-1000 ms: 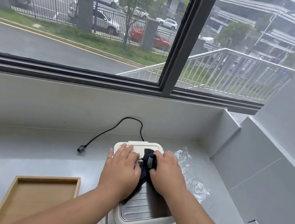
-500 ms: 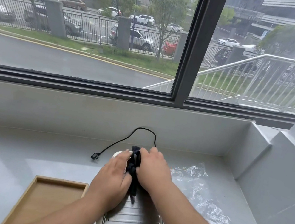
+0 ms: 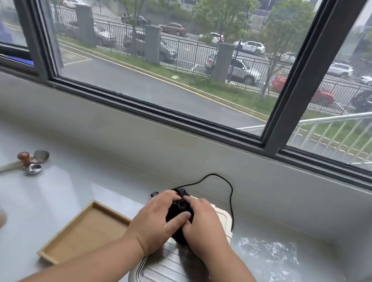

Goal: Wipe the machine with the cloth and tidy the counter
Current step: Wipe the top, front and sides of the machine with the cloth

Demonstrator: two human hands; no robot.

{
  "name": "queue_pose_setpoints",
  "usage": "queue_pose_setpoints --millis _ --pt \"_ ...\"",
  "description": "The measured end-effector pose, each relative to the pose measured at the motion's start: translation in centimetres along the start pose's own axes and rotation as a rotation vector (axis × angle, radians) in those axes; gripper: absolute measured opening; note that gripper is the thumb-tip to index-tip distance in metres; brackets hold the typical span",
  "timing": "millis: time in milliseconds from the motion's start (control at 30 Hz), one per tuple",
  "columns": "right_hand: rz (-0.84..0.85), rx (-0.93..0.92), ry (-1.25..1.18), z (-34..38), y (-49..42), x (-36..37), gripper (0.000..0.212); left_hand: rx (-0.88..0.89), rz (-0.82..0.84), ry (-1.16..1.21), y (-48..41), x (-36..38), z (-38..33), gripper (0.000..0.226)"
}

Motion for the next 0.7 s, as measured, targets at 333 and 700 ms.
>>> queue_pose_setpoints --millis 333,700 --pt "-0.233 -0.134 0.14 -0.9 2.6 2.6 0.055 -0.095 -0.125 -0.064 -0.3 0.5 0.4 0.027" --pt "-0.175 0.009 0.358 -0.3 1.9 2.7 0.086 -0.3 0.071 0.518 -5.1 -2.0 3.3 0.025"
Point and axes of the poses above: each hand's wrist, its own y-axis away from the middle knuckle, its own x-axis out of the palm, z = x × y, the point moved 1 cm from there along -y, towards the middle knuckle, and after that the axes turned 6 degrees about z, right-handed, at the moved point
